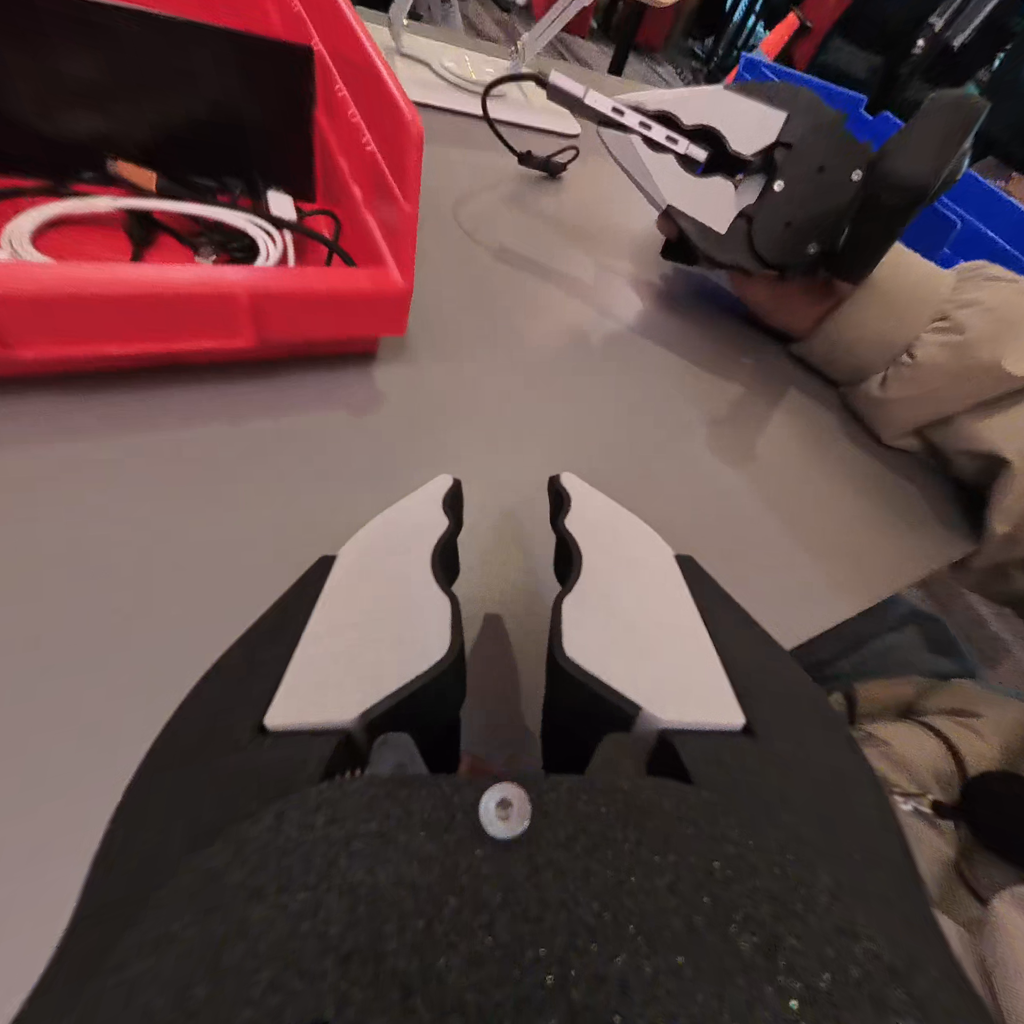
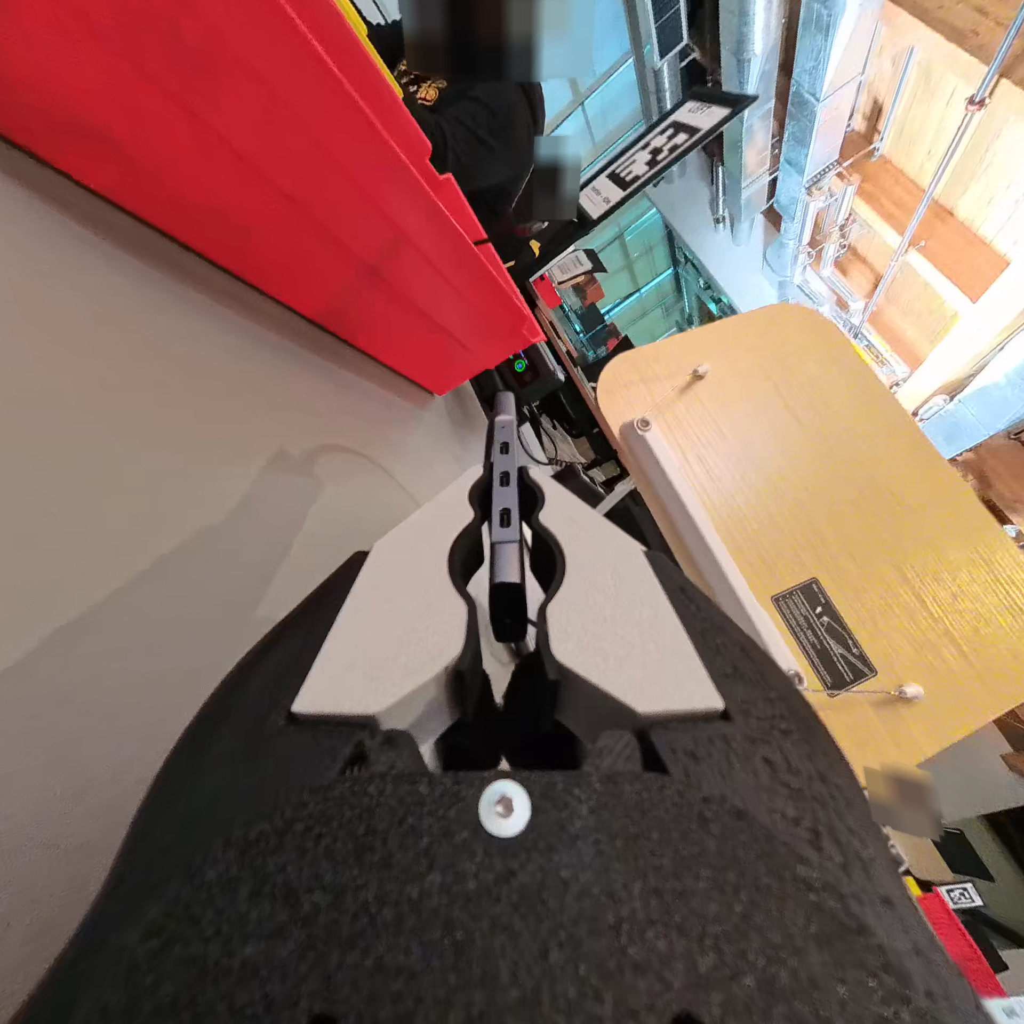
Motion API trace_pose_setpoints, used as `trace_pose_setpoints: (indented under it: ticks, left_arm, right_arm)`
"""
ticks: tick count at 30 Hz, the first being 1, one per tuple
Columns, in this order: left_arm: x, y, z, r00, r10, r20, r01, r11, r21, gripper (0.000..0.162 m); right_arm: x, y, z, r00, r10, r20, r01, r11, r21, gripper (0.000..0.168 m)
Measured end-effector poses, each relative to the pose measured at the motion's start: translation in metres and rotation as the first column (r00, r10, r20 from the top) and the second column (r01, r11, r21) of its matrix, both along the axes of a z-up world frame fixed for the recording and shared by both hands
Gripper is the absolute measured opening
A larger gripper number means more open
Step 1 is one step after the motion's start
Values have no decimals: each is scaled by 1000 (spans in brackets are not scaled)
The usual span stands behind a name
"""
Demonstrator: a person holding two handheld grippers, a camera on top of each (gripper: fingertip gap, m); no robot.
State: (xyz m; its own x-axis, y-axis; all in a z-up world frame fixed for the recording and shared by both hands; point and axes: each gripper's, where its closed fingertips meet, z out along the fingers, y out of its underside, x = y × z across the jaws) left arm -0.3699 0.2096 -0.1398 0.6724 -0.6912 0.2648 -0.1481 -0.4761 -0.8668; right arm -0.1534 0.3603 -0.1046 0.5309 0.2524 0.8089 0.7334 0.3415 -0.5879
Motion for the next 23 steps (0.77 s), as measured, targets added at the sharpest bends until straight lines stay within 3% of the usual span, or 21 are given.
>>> trace_pose_setpoints:
  ticks: [1, 5, 10, 15, 18, 20, 23]
  left_arm:
    - [1, 3, -2, 1000, -11, -19, 12, 1000, 9, 30]
    - [5, 4, -15, 997, -6, -75, 6, 1000, -6, 41]
    - [23, 12, 15, 994, -85, -62, 80, 993, -82, 52]
    - [5, 80, 44, 941, -145, -306, 112, 986, -125, 47]
    - [-5, 136, 41, 852, -214, -478, 149, 974, -171, 48]
    - [-11, 169, 30, 742, -253, -621, 151, 965, -213, 51]
    - [-3, 186, 12, 622, -367, -692, 188, 928, -323, 49]
  right_arm:
    - [-2, -1, 0, 1000, 5, 10, -5, 1000, 6, 7]
    - [-2, -1, -4, 999, 5, 36, -5, 1000, 3, 7]
    - [4, 4, -3, 1000, 1, -31, -2, 999, -37, 7]
    - [6, 3, -4, 999, 5, -47, -7, 999, -52, 8]
    - [5, 3, -6, 999, 9, -37, -11, 998, -54, 8]
    - [5, 2, -6, 999, 11, -39, -13, 998, -56, 8]
    - [7, 3, -6, 998, 8, -54, -11, 998, -63, 8]
